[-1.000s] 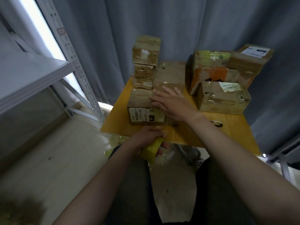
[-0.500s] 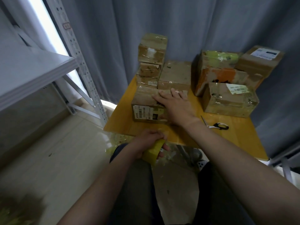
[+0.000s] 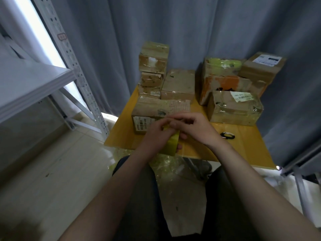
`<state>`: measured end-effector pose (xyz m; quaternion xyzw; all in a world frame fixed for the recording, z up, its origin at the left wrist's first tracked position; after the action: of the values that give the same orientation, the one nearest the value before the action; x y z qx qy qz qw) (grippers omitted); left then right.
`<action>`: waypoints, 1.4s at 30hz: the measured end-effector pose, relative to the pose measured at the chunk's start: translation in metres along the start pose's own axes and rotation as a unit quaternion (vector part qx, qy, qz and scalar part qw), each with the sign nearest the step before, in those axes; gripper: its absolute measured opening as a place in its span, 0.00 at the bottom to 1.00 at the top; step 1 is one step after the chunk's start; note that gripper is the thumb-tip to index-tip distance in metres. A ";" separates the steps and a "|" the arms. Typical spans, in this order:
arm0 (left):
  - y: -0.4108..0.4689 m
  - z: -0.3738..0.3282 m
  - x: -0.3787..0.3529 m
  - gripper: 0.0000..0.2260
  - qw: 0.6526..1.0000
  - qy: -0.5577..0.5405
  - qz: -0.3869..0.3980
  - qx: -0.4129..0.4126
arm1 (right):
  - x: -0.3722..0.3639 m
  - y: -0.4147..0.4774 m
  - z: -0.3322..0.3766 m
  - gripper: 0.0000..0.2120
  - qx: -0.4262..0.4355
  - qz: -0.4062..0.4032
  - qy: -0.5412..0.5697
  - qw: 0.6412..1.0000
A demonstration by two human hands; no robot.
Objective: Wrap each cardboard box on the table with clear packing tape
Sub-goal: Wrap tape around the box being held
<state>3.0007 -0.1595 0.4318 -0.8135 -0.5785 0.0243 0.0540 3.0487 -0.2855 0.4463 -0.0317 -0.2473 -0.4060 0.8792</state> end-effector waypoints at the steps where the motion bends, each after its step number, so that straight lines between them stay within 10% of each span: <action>1: 0.002 -0.001 -0.001 0.09 1.000 0.007 0.002 0.002 | 0.006 -0.001 -0.001 0.11 0.002 -0.021 0.000 1.000; 17: 0.007 0.004 -0.033 0.12 0.976 -0.056 0.136 0.160 | 0.092 0.020 0.000 0.07 -0.063 -0.265 0.093 0.958; 29: 0.017 0.032 -0.029 0.14 0.959 -0.174 0.021 0.222 | 0.117 0.114 -0.050 0.07 -0.199 -0.089 -0.051 0.975; 42: 0.030 0.038 -0.033 0.10 0.952 -0.182 0.010 0.248 | 0.111 0.118 -0.097 0.10 -0.247 -0.080 -0.038 0.965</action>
<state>3.0143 -0.1977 0.3894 -0.7621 -0.5461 0.3150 0.1477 3.2352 -0.3087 0.4299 -0.2434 -0.1742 -0.5218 0.7989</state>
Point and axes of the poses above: each hand's wrist, its own y-axis towards the middle knuckle, its own x-axis out of the back of the hand, z = x × y, the point moved 7 cm from there along y, towards the middle knuckle, and after that the axes turned 13 degrees about z, right-handed, at the moved point
